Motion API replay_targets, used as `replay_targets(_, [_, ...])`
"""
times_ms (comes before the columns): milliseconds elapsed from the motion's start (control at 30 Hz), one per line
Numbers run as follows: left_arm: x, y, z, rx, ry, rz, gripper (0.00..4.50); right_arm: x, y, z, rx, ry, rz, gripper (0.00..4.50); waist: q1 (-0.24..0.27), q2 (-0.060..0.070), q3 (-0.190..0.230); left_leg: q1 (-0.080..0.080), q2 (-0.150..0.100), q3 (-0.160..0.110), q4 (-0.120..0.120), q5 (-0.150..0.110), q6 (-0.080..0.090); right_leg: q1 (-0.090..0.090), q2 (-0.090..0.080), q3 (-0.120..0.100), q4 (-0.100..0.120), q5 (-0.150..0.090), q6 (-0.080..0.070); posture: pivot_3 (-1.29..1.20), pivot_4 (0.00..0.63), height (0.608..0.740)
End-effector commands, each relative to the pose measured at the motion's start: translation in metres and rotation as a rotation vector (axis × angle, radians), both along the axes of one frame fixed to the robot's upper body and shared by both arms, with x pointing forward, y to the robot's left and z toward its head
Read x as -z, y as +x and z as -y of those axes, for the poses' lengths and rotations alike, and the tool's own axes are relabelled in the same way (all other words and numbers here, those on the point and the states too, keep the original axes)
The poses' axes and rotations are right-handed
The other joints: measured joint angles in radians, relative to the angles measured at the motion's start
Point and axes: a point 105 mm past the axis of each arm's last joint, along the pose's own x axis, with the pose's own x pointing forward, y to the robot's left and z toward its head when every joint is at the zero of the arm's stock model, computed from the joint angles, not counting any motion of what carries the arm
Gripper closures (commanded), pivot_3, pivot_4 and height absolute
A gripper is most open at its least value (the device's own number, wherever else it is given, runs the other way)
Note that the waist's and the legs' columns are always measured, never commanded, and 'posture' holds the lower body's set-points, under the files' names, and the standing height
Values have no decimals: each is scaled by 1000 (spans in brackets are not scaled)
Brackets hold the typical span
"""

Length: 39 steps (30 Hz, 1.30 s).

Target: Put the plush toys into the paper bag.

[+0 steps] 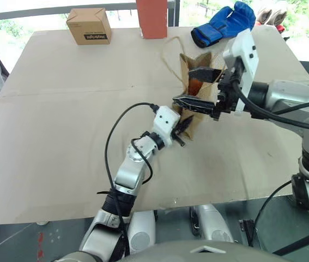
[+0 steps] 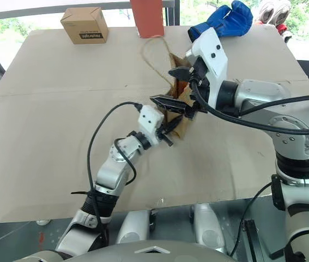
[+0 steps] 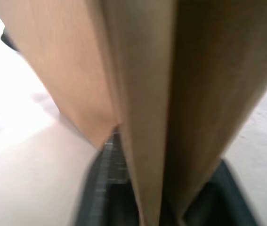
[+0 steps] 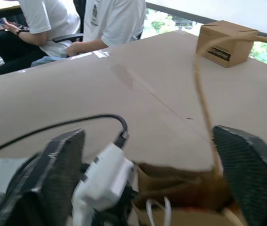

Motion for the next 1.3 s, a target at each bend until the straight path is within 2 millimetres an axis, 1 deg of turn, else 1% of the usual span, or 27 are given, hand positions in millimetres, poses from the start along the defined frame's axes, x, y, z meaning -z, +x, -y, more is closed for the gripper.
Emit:
replay_targets(33, [-21, 3, -21, 31, -21, 89, 4467, -8, -9, 16, 33, 10, 33, 0, 0, 0, 0, 0, 0, 0, 0, 0, 0, 0, 0, 0, 0, 0, 0, 0, 150, 740])
replay_targets(167, [-27, 8, -40, 88, -9, 88, 4467, -3, -21, 32, 32, 23, -14, 0, 2, 0, 0, 0, 0, 0, 0, 0, 0, 0, 0, -1, 0, 0, 0, 0, 150, 740])
replay_targets(233, [-30, 7, -44, 139, -18, 83, 4467, -3, -26, 38, 29, 36, -21, 0, 1, 0, 0, 0, 0, 0, 0, 0, 0, 0, 0, 0, 0, 0, 0, 0, 150, 740])
replay_targets(267, [-31, 7, -47, 161, 13, 107, 4467, -2, -29, 42, 31, 38, -27, 0, 2, 0, 0, 0, 0, 0, 0, 0, 0, 0, 0, 0, 0, 0, 0, 0, 150, 740])
replay_targets(333, [-39, 3, -57, 256, 31, 153, 4467, 9, -30, 50, 79, 2, -22, 0, 2, 0, 0, -1, 0, 0, 0, 0, 0, 0, 0, -1, 0, 0, 0, 0, 150, 740])
replay_targets(367, [-44, -3, -67, 340, 64, 178, 4467, 19, -30, 51, 98, -20, -22, 0, 3, -1, -1, 0, 0, 0, 0, 0, 0, 0, 0, -1, -1, 0, 0, 0, 150, 740])
replay_targets(400, [-47, -7, -73, 400, 86, 195, 4467, 25, -31, 52, 109, -34, -21, 0, 2, -2, -1, -1, 0, -1, 0, 0, 0, 0, 0, -2, -1, 0, 0, 0, 150, 740])
replay_targets(433, [-48, -13, -79, 477, 99, 177, 4467, 31, -32, 54, 113, -38, -26, 0, -2, -1, -1, -1, 0, -1, 0, 0, 0, 0, 0, -2, -1, -1, -1, 0, 150, 740])
replay_targets(500, [-49, -16, -93, 580, 158, 162, 4467, 43, -33, 56, 123, -51, -37, 0, -6, 0, 0, 0, 1, 0, -1, 0, 0, 0, 0, -1, 0, -2, -4, 0, 150, 740])
replay_targets(533, [-48, -19, -103, 640, 218, 153, 4467, 52, -33, 55, 133, -68, -42, 0, -4, 0, 0, 0, 1, 0, 0, 0, 0, 0, 0, -1, 0, -2, -4, 0, 150, 740])
replay_targets(600, [-42, -16, -120, 678, 325, 125, 4467, 67, -33, 55, 149, -94, -49, 0, -4, -1, -1, 0, 1, -1, 0, 0, 0, 0, 1, -2, 0, -3, -4, 0, 150, 740])
replay_targets(633, [-40, -13, -126, 669, 349, 105, 4467, 71, -34, 54, 154, -97, -52, 0, -3, 0, -1, 0, 1, -1, 0, 0, 0, 0, 0, -2, 0, -3, -4, 0, 150, 740])
replay_targets(700, [-35, -7, -132, 652, 381, 80, 4467, 76, -35, 55, 159, -96, -52, 0, -3, 0, -1, 0, 1, -1, 0, 0, 0, 0, 0, -1, -1, -3, -4, 0, 150, 740])
replay_targets(733, [-32, -5, -135, 644, 386, 58, 3417, 79, -36, 55, 162, -96, -52, 0, -2, 0, -1, 0, 0, 0, 0, 0, 0, 0, 0, -1, -1, -3, -4, 0, 150, 740])
replay_targets(767, [-30, -3, -138, 633, 384, 40, 3166, 81, -37, 55, 167, -95, -54, 0, 0, -1, -1, -1, 0, 0, 0, 0, 0, 0, 0, -1, -1, -3, -4, 0, 150, 740])
replay_targets(800, [-29, -1, -140, 621, 370, 21, 2725, 82, -37, 55, 173, -93, -56, 0, 1, -1, -1, -1, 0, 0, 0, 0, 0, 0, -1, -1, -1, -3, -4, 0, 150, 740])
replay_targets(833, [-29, 0, -141, 615, 358, 11, 2170, 83, -38, 55, 177, -92, -55, 0, 1, -1, -1, -1, 0, 0, 1, 0, 0, 0, -1, -2, -1, -3, -4, 0, 150, 740])
replay_targets(867, [-30, 0, -142, 612, 337, -5, 1923, 85, -39, 55, 179, -92, -58, 0, 0, -1, -1, -2, 1, 0, 1, 0, 0, 0, 0, -2, -1, -3, -4, 0, 150, 740])
replay_targets(900, [-32, -4, -145, 615, 322, -6, 1361, 87, -38, 55, 184, -92, -58, 0, 0, -1, -1, -2, 1, 0, 1, 0, 0, 0, 0, -2, -1, -3, -4, 0, 150, 740])
replay_targets(967, [-34, -15, -154, 607, 289, -45, 561, 91, -34, 54, 191, -101, -56, 0, -3, -1, 0, -2, 1, -1, 1, 0, 0, 0, 0, -2, -1, -3, -4, 0, 150, 740])
replay_targets(1033, [-33, -27, -165, 563, 281, -79, 561, 94, -26, 52, 195, -115, -38, 0, -22, -1, -1, -1, 2, 0, 0, 0, 0, -1, 0, -1, 0, -3, -4, 0, 150, 740])
replay_targets(1100, [-34, -36, -170, 507, 267, -88, 561, 96, -19, 50, 193, -132, -16, 0, -30, -1, 0, 1, 3, 1, -1, 0, 0, 0, 1, -1, 0, -3, -4, 0, 150, 740])
replay_targets(1300, [-39, -63, -175, 392, 225, -91, 561, 93, 5, 38, 161, -155, 64, 0, -19, -1, 0, 1, 4, 1, -1, 0, 0, -1, 1, -2, 1, -3, -4, 0, 150, 740])
